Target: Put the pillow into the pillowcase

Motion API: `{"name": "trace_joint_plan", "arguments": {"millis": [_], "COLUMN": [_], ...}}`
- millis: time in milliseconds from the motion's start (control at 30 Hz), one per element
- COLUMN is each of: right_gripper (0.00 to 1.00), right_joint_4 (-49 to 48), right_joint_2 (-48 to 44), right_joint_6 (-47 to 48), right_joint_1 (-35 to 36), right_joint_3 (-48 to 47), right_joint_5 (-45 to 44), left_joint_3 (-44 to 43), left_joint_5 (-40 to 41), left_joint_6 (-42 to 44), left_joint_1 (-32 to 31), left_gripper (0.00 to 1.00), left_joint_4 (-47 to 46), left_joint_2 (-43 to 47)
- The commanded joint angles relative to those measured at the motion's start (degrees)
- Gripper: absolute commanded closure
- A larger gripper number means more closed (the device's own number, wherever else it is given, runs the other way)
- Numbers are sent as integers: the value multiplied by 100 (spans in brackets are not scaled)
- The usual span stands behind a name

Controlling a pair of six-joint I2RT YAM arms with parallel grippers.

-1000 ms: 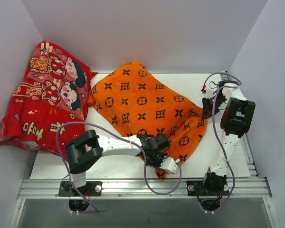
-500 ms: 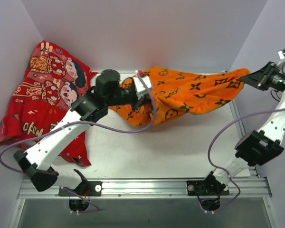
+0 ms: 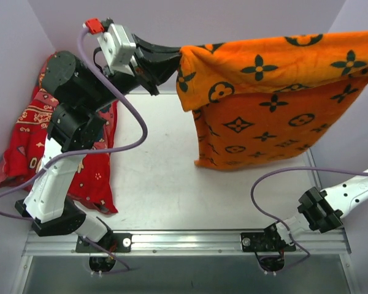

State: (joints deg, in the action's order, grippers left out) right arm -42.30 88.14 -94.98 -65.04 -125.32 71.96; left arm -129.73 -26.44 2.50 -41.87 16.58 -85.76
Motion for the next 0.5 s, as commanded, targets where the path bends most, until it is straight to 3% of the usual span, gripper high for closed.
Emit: {"name": "trace_joint_plan", "arguments": {"millis": [0, 67, 133, 167, 200, 233, 267, 300, 367, 400, 467], "right_gripper": [100, 100, 100, 100, 100, 100, 100, 100, 100, 100, 100], "right_joint_4": [-1229, -851, -299, 400, 825, 1934, 2467, 2925, 3893, 4140, 4555], "right_joint_2": [230, 195, 99, -128, -269, -427, -690, -771, -711, -597, -99], "right_joint_6": [-1050, -804, 282, 792, 2180, 2968, 3707, 5124, 6196, 6620, 7649], "right_joint_1": [-255, -194, 173, 906, 1366, 1823, 2820, 3247, 4379, 4716, 5200], "right_joint_3": [-563, -773, -732, -583, -60, 224, 497, 1056, 1438, 1570, 1879], "right_joint_5": [-1550, -1904, -1967, -1923, -1879, -1949, -2089, -2307, -2990, -3239, -4009], "left_joint_3": [-745, -773, -529, -327, 6, 731, 1226, 1605, 2543, 2802, 3538], "left_joint_5": [156, 217, 358, 480, 551, 595, 631, 674, 614, 535, 613], "left_joint_6": [-504, -601, -558, -462, -365, -373, -452, -557, -899, -1240, -1375], "left_joint_1": [91, 91, 117, 152, 335, 450, 643, 1010, 1504, 1958, 2287], "left_gripper": [100, 100, 100, 100, 100, 100, 100, 100, 100, 100, 100], "left_joint_4": [-971, -1051, -964, -929, -998, -1103, -1435, -1569, -1876, -1912, -1904], "left_joint_2": [112, 94, 129, 234, 322, 427, 620, 682, 640, 578, 316]}}
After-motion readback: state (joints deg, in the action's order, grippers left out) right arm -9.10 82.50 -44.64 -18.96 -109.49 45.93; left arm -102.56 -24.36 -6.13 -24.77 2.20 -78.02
